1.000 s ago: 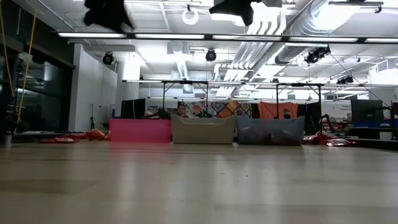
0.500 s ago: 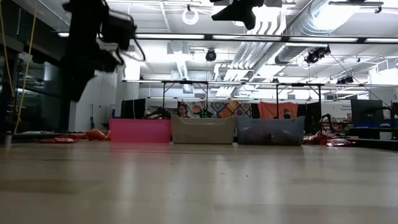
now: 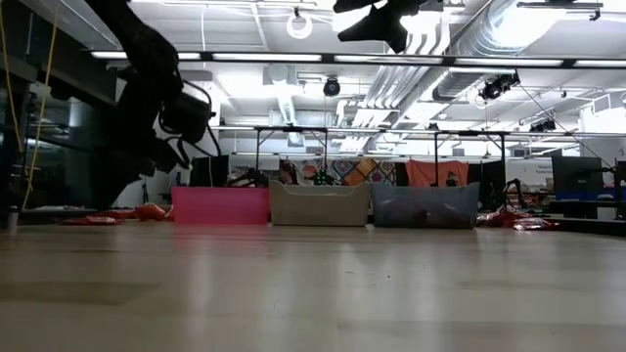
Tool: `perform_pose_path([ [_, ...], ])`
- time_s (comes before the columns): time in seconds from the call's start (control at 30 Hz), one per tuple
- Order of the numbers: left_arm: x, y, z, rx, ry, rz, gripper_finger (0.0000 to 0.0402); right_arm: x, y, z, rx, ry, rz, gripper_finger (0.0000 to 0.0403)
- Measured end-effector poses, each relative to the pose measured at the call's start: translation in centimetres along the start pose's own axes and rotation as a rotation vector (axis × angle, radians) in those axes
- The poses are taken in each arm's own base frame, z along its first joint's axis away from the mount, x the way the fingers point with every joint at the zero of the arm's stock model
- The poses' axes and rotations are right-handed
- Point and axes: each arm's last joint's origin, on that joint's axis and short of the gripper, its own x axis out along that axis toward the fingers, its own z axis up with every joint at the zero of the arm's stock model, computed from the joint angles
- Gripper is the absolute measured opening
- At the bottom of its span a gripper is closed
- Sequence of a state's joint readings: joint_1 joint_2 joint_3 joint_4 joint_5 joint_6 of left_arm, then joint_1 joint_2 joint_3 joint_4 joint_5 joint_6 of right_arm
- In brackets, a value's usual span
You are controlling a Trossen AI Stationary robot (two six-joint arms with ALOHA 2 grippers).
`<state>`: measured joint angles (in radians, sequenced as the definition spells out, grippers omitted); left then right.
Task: Sort candy
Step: Put the red candy into the black bin
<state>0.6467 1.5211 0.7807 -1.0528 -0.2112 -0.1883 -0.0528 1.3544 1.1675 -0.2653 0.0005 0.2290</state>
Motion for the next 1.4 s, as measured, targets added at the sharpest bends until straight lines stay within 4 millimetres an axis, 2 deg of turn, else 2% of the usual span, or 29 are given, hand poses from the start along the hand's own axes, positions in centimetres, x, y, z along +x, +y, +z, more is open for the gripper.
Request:
perform_pose_path([
  [0.43, 2.6, 0.8, 1.4, -0.030, 0.073, -0.007, 0.0174, 0.0, 0.0, -0.2, 0.025, 0.018, -0.005, 0.0227],
  [0.53, 3.0, 0.6, 1.5, -0.006, 0.099, -0.019, 0.0137, 0.0, -0.1, -0.2, 0.025, 0.026, -0.007, 0.0227],
  [0.67, 3.0, 0.4, 1.4, 0.022, 0.106, -0.002, 0.0032, 0.0, -0.1, -0.4, 0.034, 0.041, -0.011, 0.0227],
  [0.7, 2.9, 0.3, 1.4, 0.027, 0.102, -0.004, 0.0017, 0.0, -0.1, -0.4, 0.036, 0.044, -0.012, 0.0227],
  [0.87, 1.8, -0.1, 1.1, 0.038, 0.032, -0.062, 0.0003, 0.0, -0.1, -0.5, 0.034, 0.048, -0.013, 0.0227],
  [0.97, 0.2, -0.5, 0.8, 0.060, -0.085, -0.170, 0.0001, 0.0, -0.1, -0.5, 0.033, 0.047, -0.012, 0.0227],
  [1.1, -3.2, -1.2, -0.5, 0.045, -0.296, -0.350, 0.0000, 0.0, 0.0, -0.2, 0.037, 0.022, -0.006, 0.0227],
  [1.23, -7.7, -2.6, -2.2, 0.013, -0.616, -0.551, 0.0000, -0.5, 0.4, 1.4, 0.057, -0.067, 0.044, 0.0227],
  [1.4, -14.0, -5.0, -4.8, 0.169, -1.138, -0.780, 0.0000, -1.7, 1.1, 3.7, 0.007, -0.145, 0.099, 0.0227],
])
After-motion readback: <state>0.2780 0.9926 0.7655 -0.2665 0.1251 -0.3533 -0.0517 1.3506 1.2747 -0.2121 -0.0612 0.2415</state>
